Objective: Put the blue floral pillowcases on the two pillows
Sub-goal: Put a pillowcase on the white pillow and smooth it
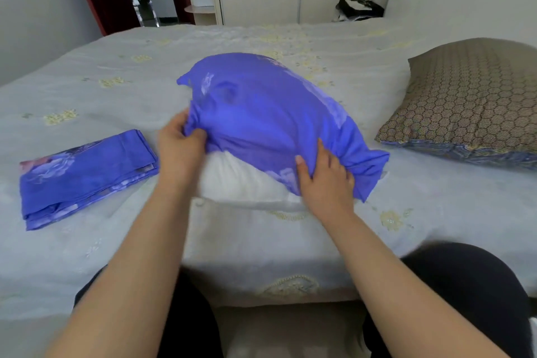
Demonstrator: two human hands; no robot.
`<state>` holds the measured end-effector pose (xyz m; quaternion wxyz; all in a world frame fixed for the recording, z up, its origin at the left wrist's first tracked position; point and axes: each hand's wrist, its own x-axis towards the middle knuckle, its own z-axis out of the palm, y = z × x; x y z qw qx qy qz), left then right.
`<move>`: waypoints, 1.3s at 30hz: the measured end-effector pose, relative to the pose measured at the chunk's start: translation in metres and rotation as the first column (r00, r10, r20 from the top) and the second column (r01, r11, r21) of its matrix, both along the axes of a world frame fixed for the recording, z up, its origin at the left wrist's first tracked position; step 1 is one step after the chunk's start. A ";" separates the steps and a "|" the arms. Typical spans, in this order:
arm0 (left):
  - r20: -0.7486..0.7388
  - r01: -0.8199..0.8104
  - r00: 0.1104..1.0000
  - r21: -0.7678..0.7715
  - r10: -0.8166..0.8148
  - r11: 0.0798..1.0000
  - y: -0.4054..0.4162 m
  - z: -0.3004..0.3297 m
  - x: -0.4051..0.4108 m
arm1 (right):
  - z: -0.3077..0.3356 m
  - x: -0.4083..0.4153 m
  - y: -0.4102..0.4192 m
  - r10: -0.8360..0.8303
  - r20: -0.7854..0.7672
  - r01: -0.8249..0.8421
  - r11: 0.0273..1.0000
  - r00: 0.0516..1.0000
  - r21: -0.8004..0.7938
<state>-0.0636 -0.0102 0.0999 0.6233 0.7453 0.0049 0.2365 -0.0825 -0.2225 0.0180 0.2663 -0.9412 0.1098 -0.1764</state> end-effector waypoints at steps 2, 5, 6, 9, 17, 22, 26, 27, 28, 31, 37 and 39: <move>-0.036 -0.035 0.999 0.092 0.038 0.995 0.034 0.015 0.017 | 0.002 -0.016 0.026 0.100 -0.050 -0.104 0.992 0.994 -0.074; -0.213 -0.045 0.974 0.165 0.080 0.985 0.068 0.003 0.016 | -0.009 -0.025 0.045 0.162 -0.138 -0.187 0.962 0.977 -0.197; -0.259 -0.037 0.963 0.147 0.074 0.989 0.073 -0.005 0.009 | -0.012 -0.022 0.047 0.169 -0.152 -0.201 0.954 0.974 -0.223; -0.304 -0.029 0.951 0.084 0.053 0.996 0.077 -0.026 -0.010 | -0.015 -0.012 0.051 0.194 -0.187 -0.239 0.936 0.963 -0.259; -0.440 -0.155 0.880 -0.619 -0.177 0.770 0.088 -0.031 -0.027 | -0.009 -0.026 0.074 0.150 0.168 -0.080 0.927 0.974 -0.367; -0.517 0.016 0.843 -0.249 -0.147 0.968 0.092 -0.039 -0.026 | 0.006 -0.019 0.096 0.413 0.394 -0.218 0.865 0.821 -0.452; -0.594 0.013 0.804 -0.027 -0.027 1.000 0.100 -0.048 -0.025 | 0.009 -0.004 0.100 0.566 0.323 -0.462 0.817 0.758 -0.347; -0.568 -0.001 0.823 0.000 0.001 1.000 0.100 -0.047 -0.027 | 0.008 -0.004 0.102 0.584 0.259 -0.493 0.801 0.769 -0.341; -0.520 -0.013 0.854 -0.039 -0.009 0.999 0.100 -0.044 -0.028 | 0.006 -0.005 0.104 0.595 0.199 -0.510 0.785 0.778 -0.352; -0.278 0.022 0.938 -0.555 -0.210 0.832 0.101 -0.027 -0.029 | -0.001 -0.007 0.104 0.577 0.143 -0.491 0.780 0.804 -0.388; -0.155 -0.018 0.918 -0.936 -0.365 0.353 0.114 -0.014 -0.045 | 0.012 -0.003 0.101 0.489 0.398 -0.435 0.872 0.777 -0.223; -0.230 0.008 0.862 -0.885 -0.452 0.465 0.119 -0.022 -0.054 | 0.028 -0.008 0.103 0.479 0.488 -0.443 0.875 0.730 -0.196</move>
